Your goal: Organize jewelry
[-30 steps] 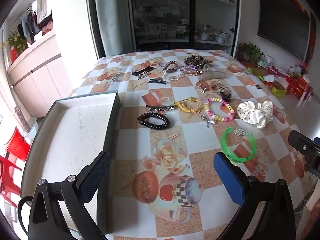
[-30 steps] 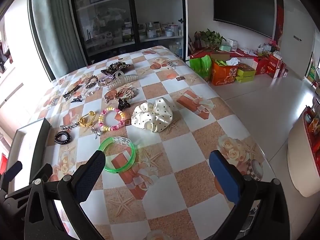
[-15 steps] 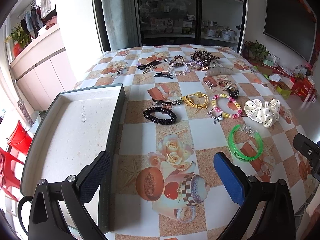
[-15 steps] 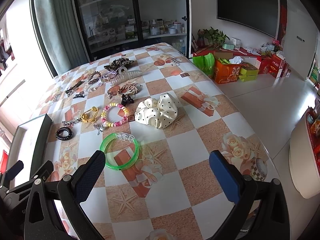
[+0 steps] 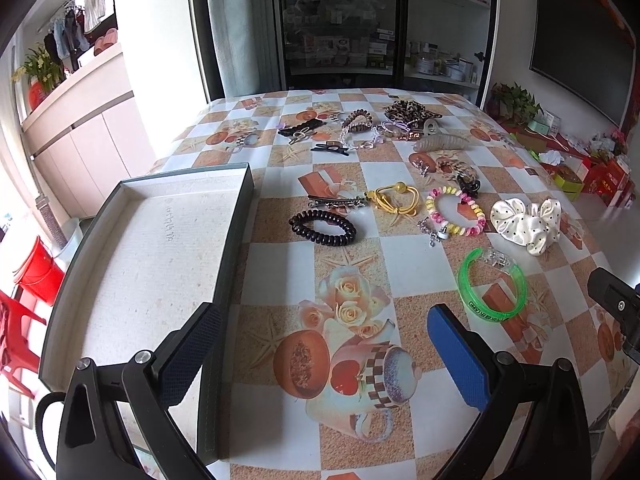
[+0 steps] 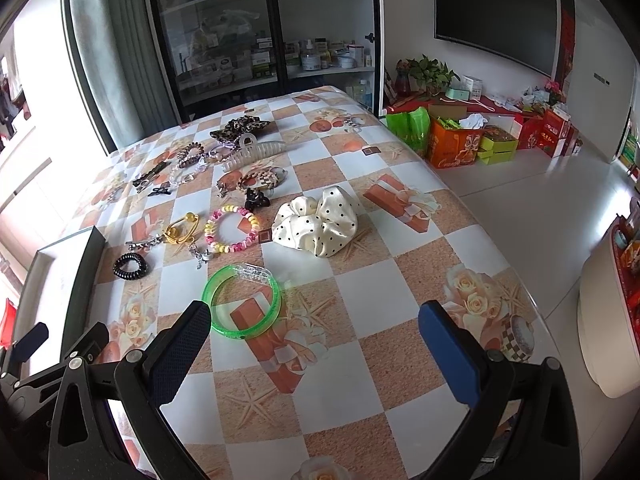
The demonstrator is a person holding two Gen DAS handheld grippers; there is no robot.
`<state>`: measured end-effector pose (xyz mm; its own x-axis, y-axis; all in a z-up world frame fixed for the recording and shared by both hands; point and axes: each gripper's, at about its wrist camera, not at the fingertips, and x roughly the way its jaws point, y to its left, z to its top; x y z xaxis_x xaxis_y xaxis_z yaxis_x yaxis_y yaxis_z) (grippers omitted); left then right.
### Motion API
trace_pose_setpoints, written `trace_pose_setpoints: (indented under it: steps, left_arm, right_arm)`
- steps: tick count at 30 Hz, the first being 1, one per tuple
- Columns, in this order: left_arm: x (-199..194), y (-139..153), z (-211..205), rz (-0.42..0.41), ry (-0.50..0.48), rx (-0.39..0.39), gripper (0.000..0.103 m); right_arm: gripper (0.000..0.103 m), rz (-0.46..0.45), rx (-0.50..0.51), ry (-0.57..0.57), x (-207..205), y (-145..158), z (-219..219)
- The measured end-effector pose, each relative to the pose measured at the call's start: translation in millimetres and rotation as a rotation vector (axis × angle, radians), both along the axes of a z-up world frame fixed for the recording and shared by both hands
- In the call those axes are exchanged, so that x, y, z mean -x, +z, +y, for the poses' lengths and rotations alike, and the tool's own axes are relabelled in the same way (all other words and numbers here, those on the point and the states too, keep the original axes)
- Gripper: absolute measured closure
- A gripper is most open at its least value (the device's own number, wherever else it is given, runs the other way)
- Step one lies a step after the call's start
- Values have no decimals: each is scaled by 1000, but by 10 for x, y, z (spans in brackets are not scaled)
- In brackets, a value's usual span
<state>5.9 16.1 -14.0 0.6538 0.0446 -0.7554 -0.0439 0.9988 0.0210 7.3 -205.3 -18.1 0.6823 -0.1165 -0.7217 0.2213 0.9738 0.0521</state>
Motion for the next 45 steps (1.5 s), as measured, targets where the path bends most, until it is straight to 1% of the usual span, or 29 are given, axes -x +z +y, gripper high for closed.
trace_pose_setpoints:
  steps: [20, 45]
  left_arm:
    - [1, -50, 57, 18, 16, 3, 0]
    - [4, -59, 63, 17, 19, 4, 0]
  right_arm:
    - [0, 1, 0, 2, 4, -8, 10]
    - [0, 4, 3, 4, 12, -19, 26]
